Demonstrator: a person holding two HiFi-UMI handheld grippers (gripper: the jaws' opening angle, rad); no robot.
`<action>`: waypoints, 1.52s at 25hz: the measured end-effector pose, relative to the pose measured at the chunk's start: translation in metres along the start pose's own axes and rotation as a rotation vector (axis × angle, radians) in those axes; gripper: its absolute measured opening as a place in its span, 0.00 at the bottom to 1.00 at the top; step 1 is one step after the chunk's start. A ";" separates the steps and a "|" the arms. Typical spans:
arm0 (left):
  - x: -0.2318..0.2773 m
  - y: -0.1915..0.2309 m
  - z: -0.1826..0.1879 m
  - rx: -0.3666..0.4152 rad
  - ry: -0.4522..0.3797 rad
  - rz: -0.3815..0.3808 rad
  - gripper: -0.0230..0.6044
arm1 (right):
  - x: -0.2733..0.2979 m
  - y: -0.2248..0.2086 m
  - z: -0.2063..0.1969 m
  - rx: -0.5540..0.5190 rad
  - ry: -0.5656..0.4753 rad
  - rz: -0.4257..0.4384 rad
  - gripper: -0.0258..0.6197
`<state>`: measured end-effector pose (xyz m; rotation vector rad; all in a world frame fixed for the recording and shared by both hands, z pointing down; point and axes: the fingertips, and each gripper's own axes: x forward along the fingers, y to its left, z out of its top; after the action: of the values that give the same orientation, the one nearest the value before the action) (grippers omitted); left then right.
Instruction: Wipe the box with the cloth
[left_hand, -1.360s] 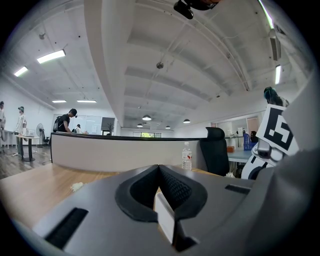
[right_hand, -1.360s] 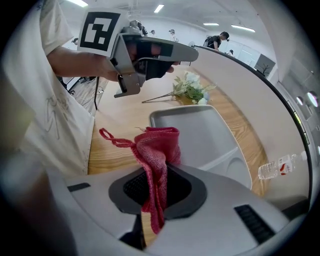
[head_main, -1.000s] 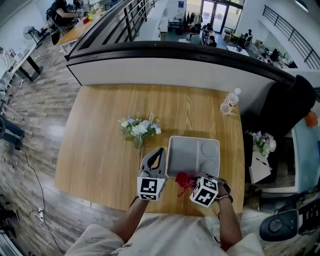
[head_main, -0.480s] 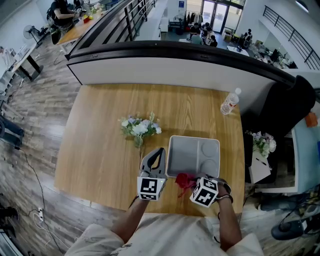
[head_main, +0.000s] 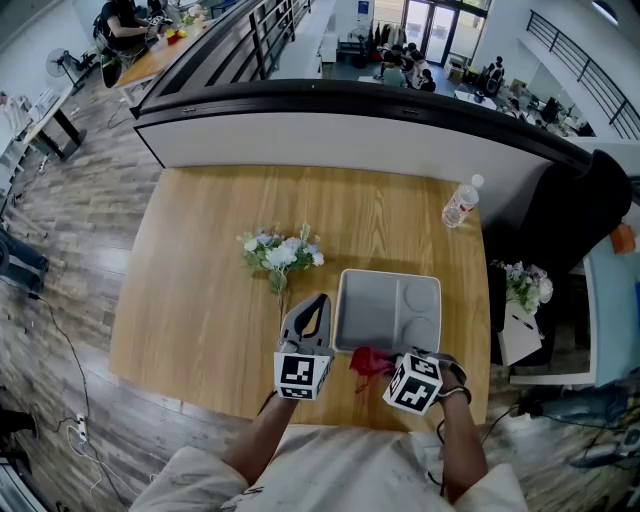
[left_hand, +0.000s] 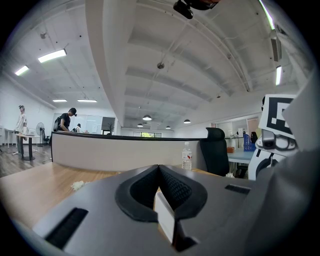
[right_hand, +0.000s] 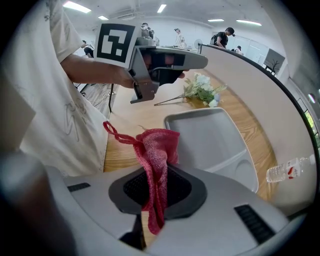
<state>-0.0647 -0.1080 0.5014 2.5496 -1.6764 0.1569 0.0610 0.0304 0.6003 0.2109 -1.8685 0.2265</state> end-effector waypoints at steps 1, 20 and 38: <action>0.000 0.000 0.000 -0.001 -0.001 0.000 0.06 | -0.003 -0.002 0.003 -0.004 -0.008 -0.006 0.14; -0.017 0.026 0.006 0.003 -0.008 0.066 0.06 | -0.033 -0.061 0.046 -0.107 -0.071 -0.168 0.14; -0.045 0.065 -0.004 0.005 0.012 0.164 0.06 | -0.031 -0.113 0.080 -0.157 -0.105 -0.319 0.14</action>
<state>-0.1418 -0.0921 0.5003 2.4081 -1.8814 0.1868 0.0260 -0.0984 0.5530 0.4145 -1.9148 -0.1520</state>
